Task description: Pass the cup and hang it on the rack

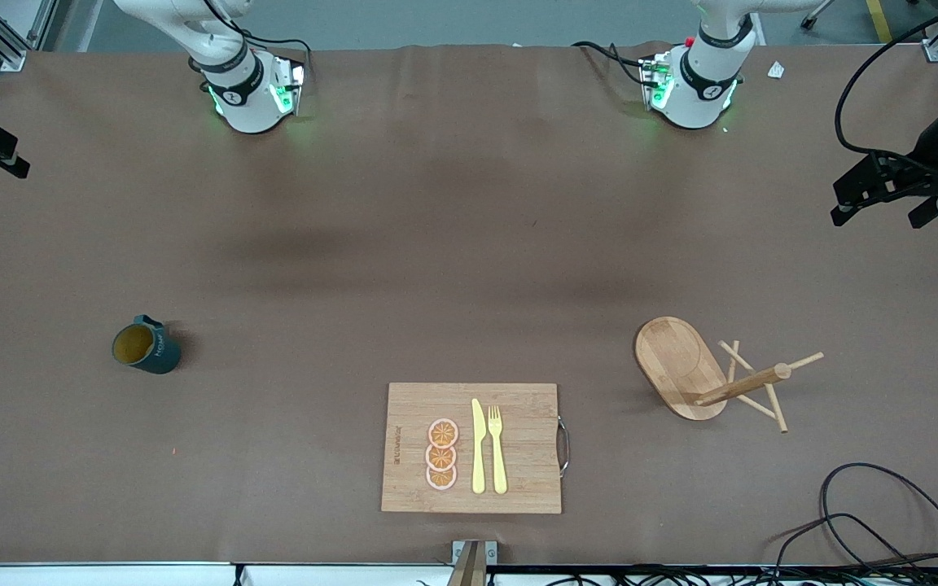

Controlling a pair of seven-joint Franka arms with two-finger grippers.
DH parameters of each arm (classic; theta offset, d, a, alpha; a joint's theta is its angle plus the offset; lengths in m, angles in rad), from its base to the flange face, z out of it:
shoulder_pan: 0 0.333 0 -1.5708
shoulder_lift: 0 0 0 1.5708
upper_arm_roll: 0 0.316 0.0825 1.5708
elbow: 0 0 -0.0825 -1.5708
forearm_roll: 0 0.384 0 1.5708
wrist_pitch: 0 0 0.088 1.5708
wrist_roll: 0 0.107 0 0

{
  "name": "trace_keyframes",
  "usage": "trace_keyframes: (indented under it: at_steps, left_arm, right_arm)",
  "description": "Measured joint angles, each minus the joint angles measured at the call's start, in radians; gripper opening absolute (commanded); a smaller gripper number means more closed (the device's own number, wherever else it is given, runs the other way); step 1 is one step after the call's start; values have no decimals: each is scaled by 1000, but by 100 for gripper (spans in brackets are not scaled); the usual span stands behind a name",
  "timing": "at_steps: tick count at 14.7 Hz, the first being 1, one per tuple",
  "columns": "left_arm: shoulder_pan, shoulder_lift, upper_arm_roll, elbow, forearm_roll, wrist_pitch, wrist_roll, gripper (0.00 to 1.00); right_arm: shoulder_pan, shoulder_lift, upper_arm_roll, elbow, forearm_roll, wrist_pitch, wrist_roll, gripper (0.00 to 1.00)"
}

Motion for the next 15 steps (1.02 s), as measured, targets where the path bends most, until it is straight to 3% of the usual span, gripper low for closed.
trace_keyframes:
  at_steps: [8, 15]
  left_arm:
    - [0, 1, 0, 0, 0, 0, 0, 100]
    - [0, 1, 0, 0, 0, 0, 0, 100]
  right_arm:
    - [0, 20, -9, -2, -3, 17, 0, 100]
    - [-39, 253, -20, -18, -5, 283, -2, 100]
